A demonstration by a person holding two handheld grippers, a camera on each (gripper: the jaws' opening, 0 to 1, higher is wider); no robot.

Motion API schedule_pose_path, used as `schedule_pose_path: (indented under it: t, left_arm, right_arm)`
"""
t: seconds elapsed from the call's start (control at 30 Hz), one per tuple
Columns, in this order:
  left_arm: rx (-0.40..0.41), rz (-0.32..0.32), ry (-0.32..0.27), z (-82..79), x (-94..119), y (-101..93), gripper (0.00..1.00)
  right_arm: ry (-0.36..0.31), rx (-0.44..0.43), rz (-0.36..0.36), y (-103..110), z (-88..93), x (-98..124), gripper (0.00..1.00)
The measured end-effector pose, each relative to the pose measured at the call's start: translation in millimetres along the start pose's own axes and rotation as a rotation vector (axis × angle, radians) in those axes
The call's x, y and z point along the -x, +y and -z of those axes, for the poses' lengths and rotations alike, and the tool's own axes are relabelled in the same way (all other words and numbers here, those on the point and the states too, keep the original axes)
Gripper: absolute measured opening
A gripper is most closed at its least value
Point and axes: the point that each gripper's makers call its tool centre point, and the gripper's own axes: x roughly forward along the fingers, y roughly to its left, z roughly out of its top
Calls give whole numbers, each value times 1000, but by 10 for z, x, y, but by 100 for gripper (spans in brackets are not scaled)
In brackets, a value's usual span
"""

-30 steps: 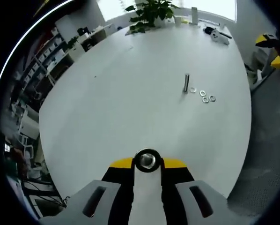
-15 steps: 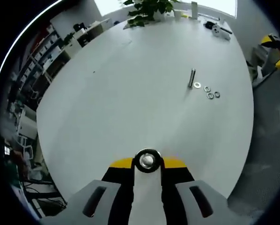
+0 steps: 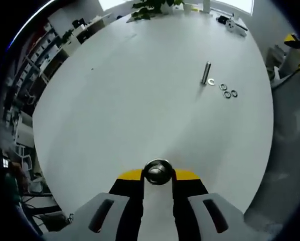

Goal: Place the washer onto the threaded stud by aligning its center hole with the stud, sliding it down to the base, and recovering from edge contact or off-axis alignment until the washer reaches the visible bottom stop.

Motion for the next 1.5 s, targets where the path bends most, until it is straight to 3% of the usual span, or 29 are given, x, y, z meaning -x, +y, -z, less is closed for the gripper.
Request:
schedule_pose_path:
  t: [0.43, 0.47, 0.83, 1.1, 1.2, 1.4, 1.5]
  left_arm:
    - [26, 14, 4, 112, -243, -42, 19]
    - [47, 21, -24, 77, -241, -52, 19]
    - [32, -1, -63, 101, -186, -48, 22]
    - [108, -31, -169, 78, 73, -71, 23]
    - [162, -64, -234, 81, 255, -86, 23]
    - [191, -76, -342, 46, 624, -235, 21]
    - [251, -64, -397, 68, 752, -295, 22]
  right_arm:
    - [22, 0, 4, -3, 40, -13, 34]
    - [23, -1, 4, -3, 41, -14, 34]
    - [45, -4, -5, 24, 80, -33, 34]
    - [58, -11, -14, 52, 103, -41, 34]
    - [56, -17, -10, 50, 100, -37, 34]
    - [66, -20, -39, 128, 104, -56, 34]
    - [65, -15, -48, 152, 93, -61, 34]
